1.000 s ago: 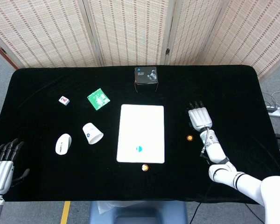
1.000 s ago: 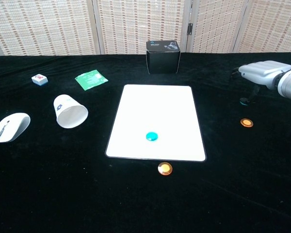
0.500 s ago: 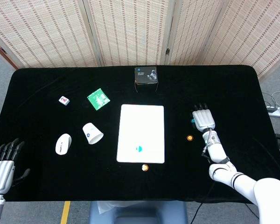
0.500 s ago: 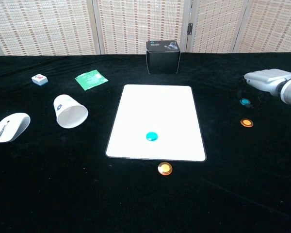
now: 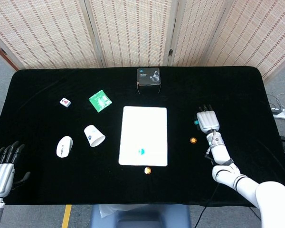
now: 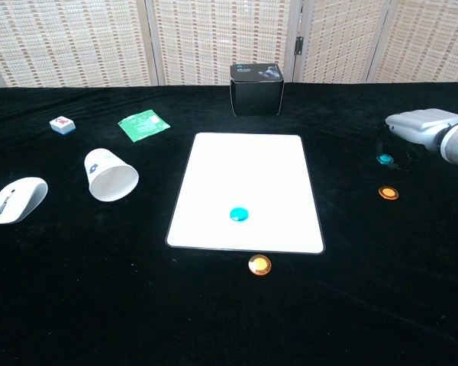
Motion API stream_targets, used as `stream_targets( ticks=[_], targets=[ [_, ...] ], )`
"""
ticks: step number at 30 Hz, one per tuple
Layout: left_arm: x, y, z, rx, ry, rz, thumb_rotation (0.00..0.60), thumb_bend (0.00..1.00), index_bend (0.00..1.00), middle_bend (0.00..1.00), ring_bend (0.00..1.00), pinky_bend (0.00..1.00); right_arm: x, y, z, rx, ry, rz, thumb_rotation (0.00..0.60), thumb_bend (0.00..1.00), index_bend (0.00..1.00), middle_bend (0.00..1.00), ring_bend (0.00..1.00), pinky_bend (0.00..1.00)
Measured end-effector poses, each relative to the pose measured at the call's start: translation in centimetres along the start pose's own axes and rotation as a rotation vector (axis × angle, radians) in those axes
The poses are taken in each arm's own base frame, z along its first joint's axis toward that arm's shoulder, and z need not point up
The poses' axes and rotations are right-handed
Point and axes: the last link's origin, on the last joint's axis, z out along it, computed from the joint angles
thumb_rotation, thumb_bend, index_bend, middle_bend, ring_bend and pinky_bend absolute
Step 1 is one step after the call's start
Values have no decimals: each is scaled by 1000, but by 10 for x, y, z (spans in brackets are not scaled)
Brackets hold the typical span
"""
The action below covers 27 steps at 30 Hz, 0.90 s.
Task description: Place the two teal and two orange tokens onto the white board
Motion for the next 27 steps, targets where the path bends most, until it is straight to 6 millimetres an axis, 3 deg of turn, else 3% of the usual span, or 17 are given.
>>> stream_targets(
  ticks=[10, 16, 22, 27],
  targets=[
    [0, 1, 1, -3, -2, 0, 600, 328, 56, 0, 30, 0, 4, 1, -3, 10, 9, -1, 600, 443, 483, 208, 3, 0],
    [2, 3, 1, -10, 6, -2, 600, 329, 56, 0, 30, 0, 13, -8, -13, 73, 37, 4, 600, 442, 496, 215, 8, 0],
    [3, 4, 1, -17, 12, -2, 600, 329, 56, 0, 31, 0, 25, -43, -38, 229, 58, 31, 600, 442, 496, 215, 6, 0],
    [4, 5, -1, -17, 14, -4, 600, 329, 56, 0, 30, 0, 32, -88, -67, 402, 57, 42, 600, 443, 496, 209, 9, 0]
  ],
)
